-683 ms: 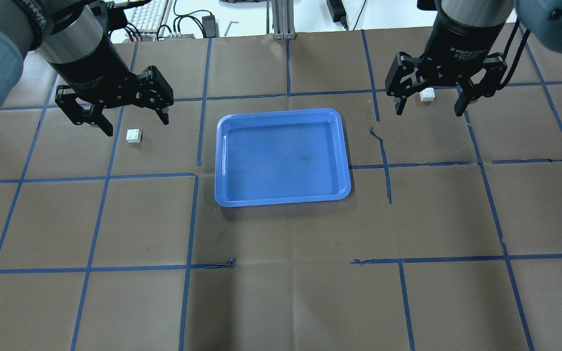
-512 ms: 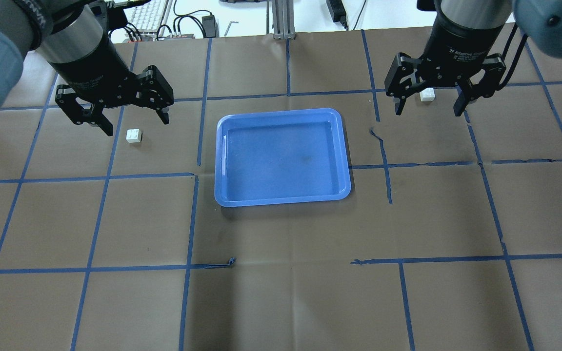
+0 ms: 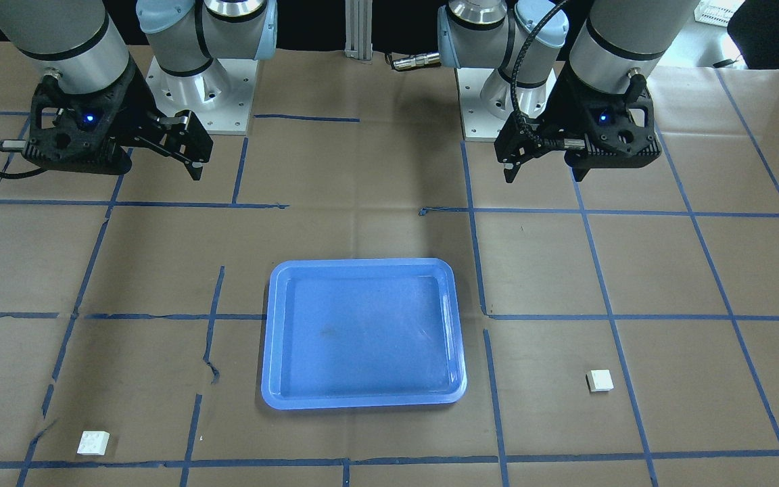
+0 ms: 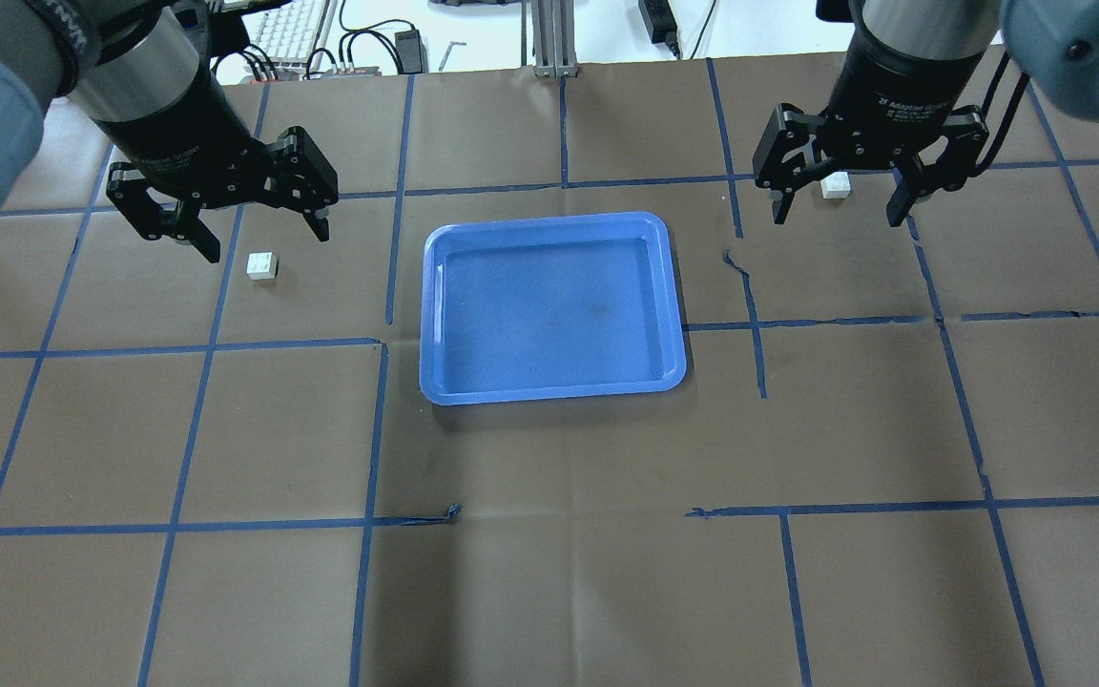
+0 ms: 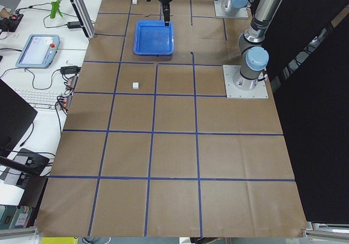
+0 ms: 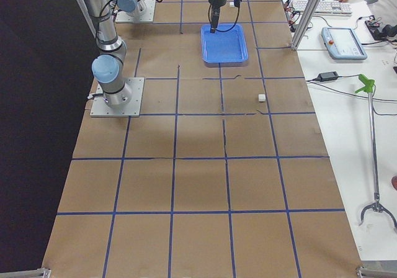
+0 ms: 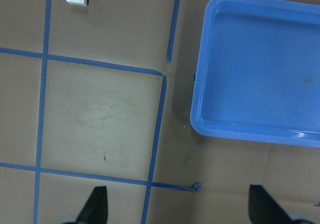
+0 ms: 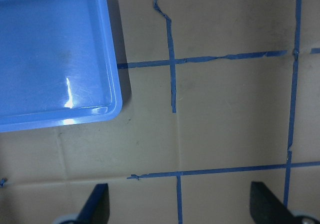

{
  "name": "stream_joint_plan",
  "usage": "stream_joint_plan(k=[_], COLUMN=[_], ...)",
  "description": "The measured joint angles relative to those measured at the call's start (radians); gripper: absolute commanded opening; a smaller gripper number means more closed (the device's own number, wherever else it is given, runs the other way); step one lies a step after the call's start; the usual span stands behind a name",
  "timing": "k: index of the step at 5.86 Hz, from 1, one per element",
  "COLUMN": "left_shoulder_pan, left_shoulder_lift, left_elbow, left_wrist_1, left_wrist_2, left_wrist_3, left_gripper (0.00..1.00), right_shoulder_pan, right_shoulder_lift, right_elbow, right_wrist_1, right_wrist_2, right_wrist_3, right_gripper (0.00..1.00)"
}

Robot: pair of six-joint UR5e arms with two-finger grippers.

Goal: Assemble white blocks and place on blue tray

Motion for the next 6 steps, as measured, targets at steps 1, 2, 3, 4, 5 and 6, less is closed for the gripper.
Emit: stream_joint_plan(k=[1,2,3,4,5,6], left_shoulder_pan=[0.014,0.042,0.066,0.09,0.128,0.175], left_shoulder_lift=[-0.024,-0.057,-0.089,-0.124,-0.161,-0.201], left_elbow=[-0.024,-0.063,-0.121,-0.185,-0.234,-0.259], left_wrist_1=[0.045,0.116,0.207,0.334,0.453,0.547], left_wrist_2=[0.008,0.019,0.023,0.024,0.024,0.024], left_wrist_3=[0.133,0.268,0.401,0.572,0.801,1.102], left_gripper=[0.98,0.98,0.98,0.98,0.98,0.98], right_shoulder_pan=[-0.019,-0.051,-0.094,-0.145,-0.182,-0.196], right_shoulder_lift=[0.012,0.038,0.074,0.126,0.194,0.286], right_elbow=[-0.006,-0.009,-0.017,-0.044,-0.099,-0.194], right_wrist_1=[-0.021,-0.053,-0.091,-0.135,-0.154,-0.16], right_wrist_2=[0.001,0.002,0.005,0.01,0.015,0.017], right_wrist_3=[-0.132,-0.361,-0.631,-0.921,-1.15,-1.375], right_gripper=[1.0,1.0,1.0,1.0,1.0,0.99])
